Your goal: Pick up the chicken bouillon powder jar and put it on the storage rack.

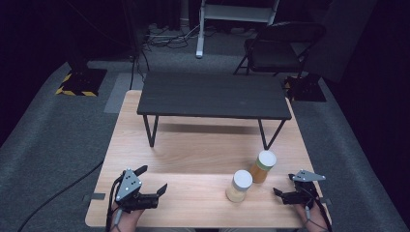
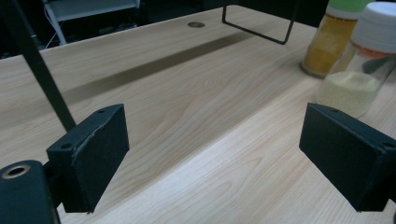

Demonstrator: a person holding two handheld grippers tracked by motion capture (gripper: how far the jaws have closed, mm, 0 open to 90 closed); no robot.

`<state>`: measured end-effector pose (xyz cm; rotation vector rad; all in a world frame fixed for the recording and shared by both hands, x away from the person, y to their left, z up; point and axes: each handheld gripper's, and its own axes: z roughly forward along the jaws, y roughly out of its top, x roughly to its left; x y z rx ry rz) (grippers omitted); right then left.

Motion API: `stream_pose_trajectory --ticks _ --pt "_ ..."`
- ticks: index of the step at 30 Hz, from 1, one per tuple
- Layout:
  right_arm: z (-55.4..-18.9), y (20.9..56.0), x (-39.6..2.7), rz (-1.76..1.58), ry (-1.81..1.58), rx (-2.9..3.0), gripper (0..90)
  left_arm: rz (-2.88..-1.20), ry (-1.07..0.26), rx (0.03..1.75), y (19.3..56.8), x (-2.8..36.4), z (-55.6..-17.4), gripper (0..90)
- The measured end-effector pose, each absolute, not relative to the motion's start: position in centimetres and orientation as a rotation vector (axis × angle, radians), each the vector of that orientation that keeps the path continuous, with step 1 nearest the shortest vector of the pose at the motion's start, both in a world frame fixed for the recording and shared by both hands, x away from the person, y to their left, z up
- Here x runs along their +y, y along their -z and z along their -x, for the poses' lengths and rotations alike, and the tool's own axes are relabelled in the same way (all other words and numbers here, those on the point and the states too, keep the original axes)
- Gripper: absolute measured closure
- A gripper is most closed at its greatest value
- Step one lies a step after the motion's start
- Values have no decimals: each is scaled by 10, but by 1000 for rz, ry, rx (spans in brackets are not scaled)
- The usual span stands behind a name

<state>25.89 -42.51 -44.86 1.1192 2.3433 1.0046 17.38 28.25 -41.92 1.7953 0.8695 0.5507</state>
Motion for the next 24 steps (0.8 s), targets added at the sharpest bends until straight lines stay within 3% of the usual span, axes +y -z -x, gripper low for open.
stream_pose_trajectory --ticks 8,24 --pt "-260 448 -424 -1134 -988 2345 8 -1758 -534 854 414 261 -173 53" --pt "-260 448 -423 -1137 -986 2345 5 -1753 -538 766 408 224 -181 15"
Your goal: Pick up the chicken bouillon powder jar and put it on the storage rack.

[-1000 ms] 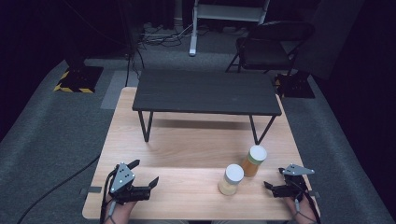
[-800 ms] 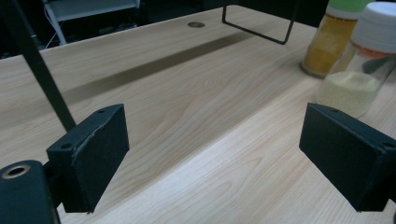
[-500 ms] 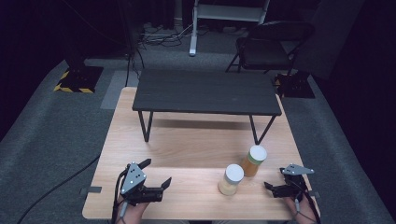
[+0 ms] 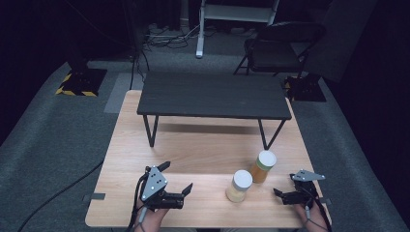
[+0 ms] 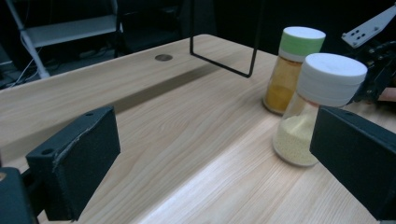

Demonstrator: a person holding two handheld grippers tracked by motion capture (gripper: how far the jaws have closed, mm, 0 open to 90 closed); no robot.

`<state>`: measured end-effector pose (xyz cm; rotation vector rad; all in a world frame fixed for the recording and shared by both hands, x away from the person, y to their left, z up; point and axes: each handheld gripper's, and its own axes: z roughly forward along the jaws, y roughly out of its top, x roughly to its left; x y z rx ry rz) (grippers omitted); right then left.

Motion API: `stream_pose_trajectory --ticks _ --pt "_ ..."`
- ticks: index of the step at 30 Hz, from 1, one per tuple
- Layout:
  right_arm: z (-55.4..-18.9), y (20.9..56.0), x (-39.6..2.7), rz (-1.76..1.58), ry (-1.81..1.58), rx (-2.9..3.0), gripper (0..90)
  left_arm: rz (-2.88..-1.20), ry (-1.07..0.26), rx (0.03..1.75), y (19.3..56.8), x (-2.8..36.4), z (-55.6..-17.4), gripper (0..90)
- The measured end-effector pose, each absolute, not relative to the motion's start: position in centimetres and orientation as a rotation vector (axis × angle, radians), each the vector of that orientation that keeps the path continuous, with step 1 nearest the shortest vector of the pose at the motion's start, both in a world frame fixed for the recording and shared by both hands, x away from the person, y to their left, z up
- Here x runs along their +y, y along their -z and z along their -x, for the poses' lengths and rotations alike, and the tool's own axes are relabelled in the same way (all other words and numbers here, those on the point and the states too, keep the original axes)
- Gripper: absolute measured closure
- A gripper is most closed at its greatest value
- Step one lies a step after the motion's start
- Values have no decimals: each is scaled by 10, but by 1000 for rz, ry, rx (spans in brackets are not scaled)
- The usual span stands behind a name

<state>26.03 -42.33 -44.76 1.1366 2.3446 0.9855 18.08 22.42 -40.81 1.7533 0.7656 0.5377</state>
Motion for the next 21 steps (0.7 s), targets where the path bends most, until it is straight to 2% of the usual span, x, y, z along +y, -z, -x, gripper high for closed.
stream_pose_trajectory --ticks 21 --pt "-259 448 -424 -1137 -986 2343 5 -1760 -460 676 393 173 -194 18"
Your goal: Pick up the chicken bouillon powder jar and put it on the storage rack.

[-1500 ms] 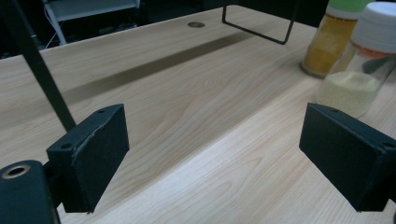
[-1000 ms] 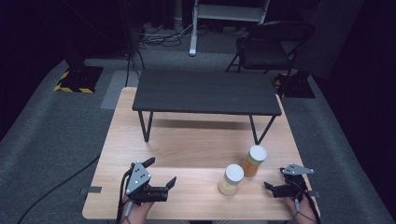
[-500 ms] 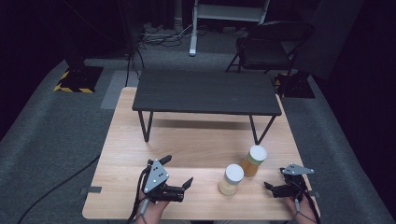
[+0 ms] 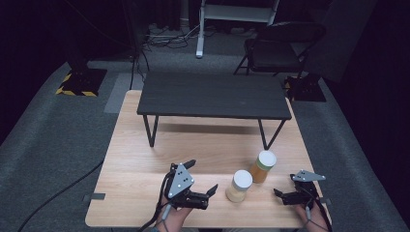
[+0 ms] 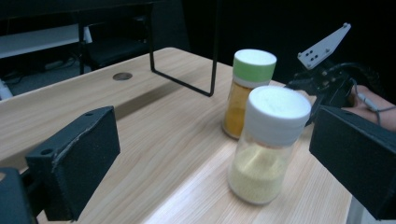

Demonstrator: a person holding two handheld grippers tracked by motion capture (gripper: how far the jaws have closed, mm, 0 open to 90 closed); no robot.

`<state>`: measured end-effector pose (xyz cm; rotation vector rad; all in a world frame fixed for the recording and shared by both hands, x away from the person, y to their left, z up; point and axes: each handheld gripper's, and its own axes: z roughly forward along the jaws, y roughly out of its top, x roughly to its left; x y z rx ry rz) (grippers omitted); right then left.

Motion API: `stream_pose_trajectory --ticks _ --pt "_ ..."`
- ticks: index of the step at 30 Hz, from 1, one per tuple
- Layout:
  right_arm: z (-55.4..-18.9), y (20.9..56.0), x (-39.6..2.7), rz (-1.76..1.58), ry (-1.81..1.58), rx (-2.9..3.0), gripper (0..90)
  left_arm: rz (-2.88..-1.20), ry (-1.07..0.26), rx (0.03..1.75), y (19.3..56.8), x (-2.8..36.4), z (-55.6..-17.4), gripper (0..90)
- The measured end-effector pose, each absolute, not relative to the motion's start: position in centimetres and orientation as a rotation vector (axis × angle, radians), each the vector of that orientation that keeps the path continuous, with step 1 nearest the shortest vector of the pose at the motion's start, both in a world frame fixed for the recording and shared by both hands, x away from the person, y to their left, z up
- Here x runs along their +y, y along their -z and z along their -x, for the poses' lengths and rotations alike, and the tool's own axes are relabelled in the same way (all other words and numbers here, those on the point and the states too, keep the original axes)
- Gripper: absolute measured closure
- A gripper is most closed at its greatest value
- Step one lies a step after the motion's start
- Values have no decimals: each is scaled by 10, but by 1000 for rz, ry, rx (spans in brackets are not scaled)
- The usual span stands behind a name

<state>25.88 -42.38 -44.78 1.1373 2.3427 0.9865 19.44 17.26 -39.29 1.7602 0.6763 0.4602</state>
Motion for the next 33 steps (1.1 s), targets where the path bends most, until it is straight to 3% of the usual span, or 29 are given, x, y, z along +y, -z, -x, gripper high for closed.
stream_pose_trajectory --ticks 33 --pt "-259 448 -425 -1132 -988 2346 4 -1784 -379 591 403 106 -218 29"
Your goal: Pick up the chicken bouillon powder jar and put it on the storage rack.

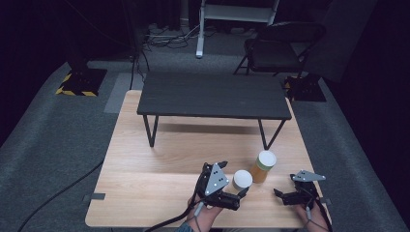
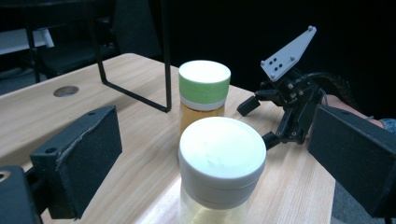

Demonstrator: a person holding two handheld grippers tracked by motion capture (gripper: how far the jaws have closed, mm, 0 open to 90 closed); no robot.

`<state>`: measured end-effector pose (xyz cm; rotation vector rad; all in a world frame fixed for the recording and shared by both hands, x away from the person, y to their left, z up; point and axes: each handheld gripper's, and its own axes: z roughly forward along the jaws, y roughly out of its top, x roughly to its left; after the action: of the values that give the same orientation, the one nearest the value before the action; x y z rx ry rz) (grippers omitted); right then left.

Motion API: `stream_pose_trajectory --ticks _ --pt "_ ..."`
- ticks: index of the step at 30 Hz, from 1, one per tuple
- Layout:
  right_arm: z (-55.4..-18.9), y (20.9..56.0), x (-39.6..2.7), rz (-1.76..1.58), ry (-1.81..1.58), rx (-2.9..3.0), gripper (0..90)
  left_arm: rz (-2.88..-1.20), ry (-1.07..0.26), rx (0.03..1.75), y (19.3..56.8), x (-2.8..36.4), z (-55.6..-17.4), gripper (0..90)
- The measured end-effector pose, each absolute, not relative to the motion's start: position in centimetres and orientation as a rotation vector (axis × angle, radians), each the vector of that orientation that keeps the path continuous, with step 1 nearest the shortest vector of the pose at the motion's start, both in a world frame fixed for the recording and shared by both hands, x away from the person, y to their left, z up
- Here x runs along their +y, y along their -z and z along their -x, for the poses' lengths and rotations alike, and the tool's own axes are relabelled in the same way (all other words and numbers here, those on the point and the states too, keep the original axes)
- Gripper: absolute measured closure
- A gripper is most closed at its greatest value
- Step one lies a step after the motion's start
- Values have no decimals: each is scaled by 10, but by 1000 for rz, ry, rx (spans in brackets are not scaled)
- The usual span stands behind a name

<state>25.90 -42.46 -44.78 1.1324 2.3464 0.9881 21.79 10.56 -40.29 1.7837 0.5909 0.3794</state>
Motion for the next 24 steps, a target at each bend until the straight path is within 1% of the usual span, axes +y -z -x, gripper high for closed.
stream_pose_trajectory --ticks 10,14,20,24 --pt "-259 448 -425 -1132 -988 2347 5 -1809 -379 600 416 95 -224 32" --pt "-259 448 -425 -1132 -988 2347 5 -1814 -359 602 422 91 -227 37" --pt "-259 448 -425 -1131 -988 2347 4 -1831 -329 598 431 85 -234 73" --pt "-259 448 -425 -1132 -988 2347 5 -1849 -334 600 436 81 -236 96"
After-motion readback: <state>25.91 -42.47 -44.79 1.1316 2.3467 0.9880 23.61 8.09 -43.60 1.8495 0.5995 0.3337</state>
